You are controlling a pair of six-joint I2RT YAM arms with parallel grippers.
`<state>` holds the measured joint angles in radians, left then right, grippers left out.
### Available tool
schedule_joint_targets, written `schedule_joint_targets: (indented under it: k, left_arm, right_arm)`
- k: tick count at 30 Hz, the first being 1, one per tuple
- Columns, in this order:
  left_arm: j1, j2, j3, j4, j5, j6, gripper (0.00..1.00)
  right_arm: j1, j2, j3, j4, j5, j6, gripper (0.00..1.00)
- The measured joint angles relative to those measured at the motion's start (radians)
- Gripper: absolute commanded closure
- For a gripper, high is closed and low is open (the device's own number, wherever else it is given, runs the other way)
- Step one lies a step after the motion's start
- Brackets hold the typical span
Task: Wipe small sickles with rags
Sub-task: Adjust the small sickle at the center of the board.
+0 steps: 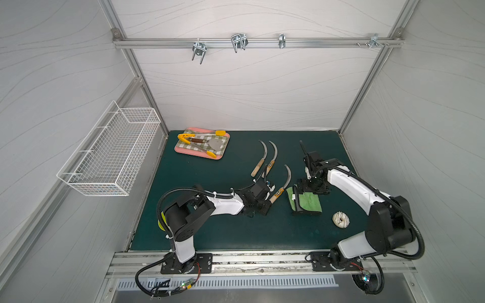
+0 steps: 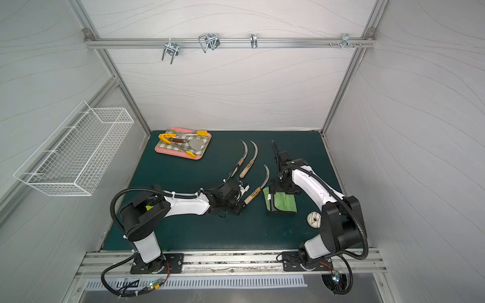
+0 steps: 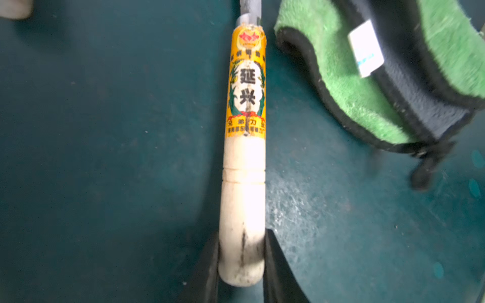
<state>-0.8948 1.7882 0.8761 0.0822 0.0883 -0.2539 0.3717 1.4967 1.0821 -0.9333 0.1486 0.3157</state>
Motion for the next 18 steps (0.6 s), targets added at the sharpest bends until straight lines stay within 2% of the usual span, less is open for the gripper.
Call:
schedule_joint_targets:
  k: [8, 15, 18]
  left_arm:
    - [0.011, -0.011, -0.017, 0.010, 0.004, 0.003, 1.00]
    - [0.029, -0.011, -0.024, 0.025, 0.024, 0.004, 1.00]
    - [0.034, -0.011, -0.027, 0.032, 0.028, 0.004, 0.95]
  right_arm:
    - [0.037, 0.033, -0.004, -0.011, 0.048, 0.010, 0.05]
    - [0.087, 0.086, -0.021, 0.033, -0.001, 0.031, 0.07]
    - [0.087, 0.151, -0.043, 0.067, -0.021, 0.036, 0.09]
